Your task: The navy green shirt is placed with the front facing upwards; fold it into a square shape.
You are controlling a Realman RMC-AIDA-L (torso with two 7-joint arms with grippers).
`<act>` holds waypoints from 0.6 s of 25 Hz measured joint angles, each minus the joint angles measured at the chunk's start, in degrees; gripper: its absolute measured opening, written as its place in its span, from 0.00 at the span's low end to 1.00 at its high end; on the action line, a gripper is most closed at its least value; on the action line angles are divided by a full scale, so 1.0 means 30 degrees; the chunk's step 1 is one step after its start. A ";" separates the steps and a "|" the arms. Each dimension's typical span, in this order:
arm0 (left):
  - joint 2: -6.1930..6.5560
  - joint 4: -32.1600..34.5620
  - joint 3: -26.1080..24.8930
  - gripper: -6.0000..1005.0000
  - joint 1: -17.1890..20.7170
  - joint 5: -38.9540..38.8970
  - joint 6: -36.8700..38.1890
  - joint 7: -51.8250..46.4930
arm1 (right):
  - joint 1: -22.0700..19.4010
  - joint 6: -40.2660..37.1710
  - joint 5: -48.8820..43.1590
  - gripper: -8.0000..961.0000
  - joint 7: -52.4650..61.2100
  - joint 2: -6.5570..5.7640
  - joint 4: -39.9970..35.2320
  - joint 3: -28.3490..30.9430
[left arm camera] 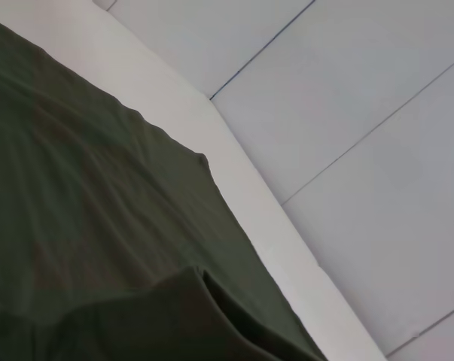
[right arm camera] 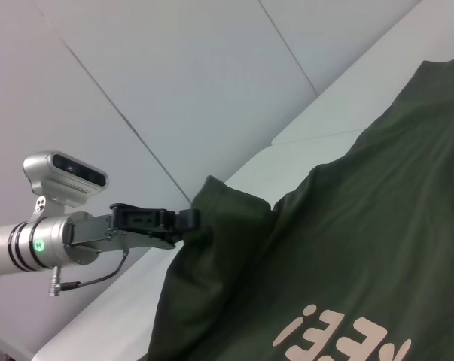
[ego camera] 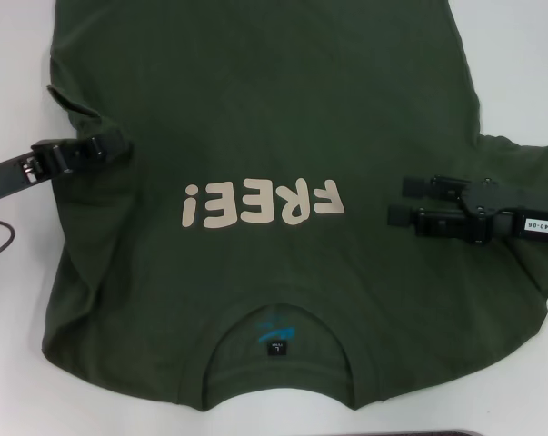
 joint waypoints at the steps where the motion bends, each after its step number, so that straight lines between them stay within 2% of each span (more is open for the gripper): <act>1: -0.0036 0.0005 0.0008 0.01 -0.0042 0.0021 -0.0144 0.0010 | 0.0001 0.0000 0.0001 0.92 -0.0004 0.0007 0.0000 0.0001; 15: -0.0228 0.0090 0.0088 0.01 -0.0071 0.0118 -0.1038 0.0091 | -0.0058 0.0000 0.0000 0.92 -0.0001 0.0025 -0.0024 0.0000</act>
